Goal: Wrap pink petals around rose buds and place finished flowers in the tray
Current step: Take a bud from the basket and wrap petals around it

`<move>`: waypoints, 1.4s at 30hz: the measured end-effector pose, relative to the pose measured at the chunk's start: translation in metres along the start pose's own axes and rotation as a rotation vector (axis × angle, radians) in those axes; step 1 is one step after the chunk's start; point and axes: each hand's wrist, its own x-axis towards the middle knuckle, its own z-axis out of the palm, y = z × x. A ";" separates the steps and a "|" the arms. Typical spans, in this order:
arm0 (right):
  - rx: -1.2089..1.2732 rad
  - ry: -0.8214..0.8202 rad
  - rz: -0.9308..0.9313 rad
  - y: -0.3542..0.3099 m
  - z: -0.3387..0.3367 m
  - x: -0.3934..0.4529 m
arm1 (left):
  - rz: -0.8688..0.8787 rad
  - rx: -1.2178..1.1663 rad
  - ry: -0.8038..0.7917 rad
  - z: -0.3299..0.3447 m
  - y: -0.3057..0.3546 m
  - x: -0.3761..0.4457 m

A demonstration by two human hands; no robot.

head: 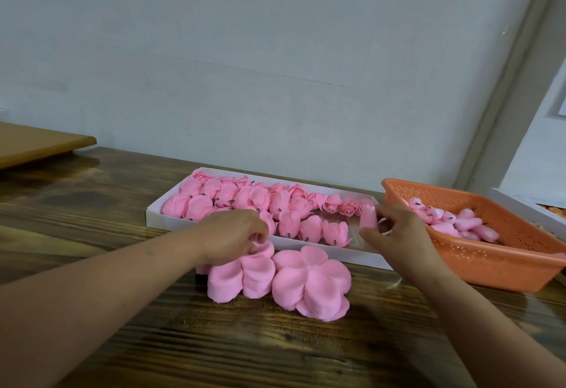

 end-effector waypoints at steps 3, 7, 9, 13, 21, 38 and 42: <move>-0.011 -0.010 0.002 0.003 0.004 0.001 | -0.004 0.005 0.006 0.001 0.001 0.002; 0.012 -0.007 0.010 0.005 0.006 0.002 | -0.009 -0.034 0.014 0.003 0.003 0.002; 0.043 0.021 0.018 0.007 0.008 0.000 | -0.011 -0.027 0.028 0.004 0.004 0.002; 0.051 0.101 -0.007 0.015 0.014 -0.010 | -0.020 -0.009 0.050 0.003 0.006 -0.003; 0.005 0.162 -0.080 0.024 0.009 -0.018 | -0.016 -0.137 0.097 -0.014 0.003 -0.002; 1.002 -0.339 0.013 -0.013 -0.006 -0.020 | 0.050 -0.593 0.359 -0.041 0.054 0.018; 1.010 -0.490 0.039 -0.016 -0.007 -0.022 | 0.110 -0.551 0.379 -0.032 0.082 0.031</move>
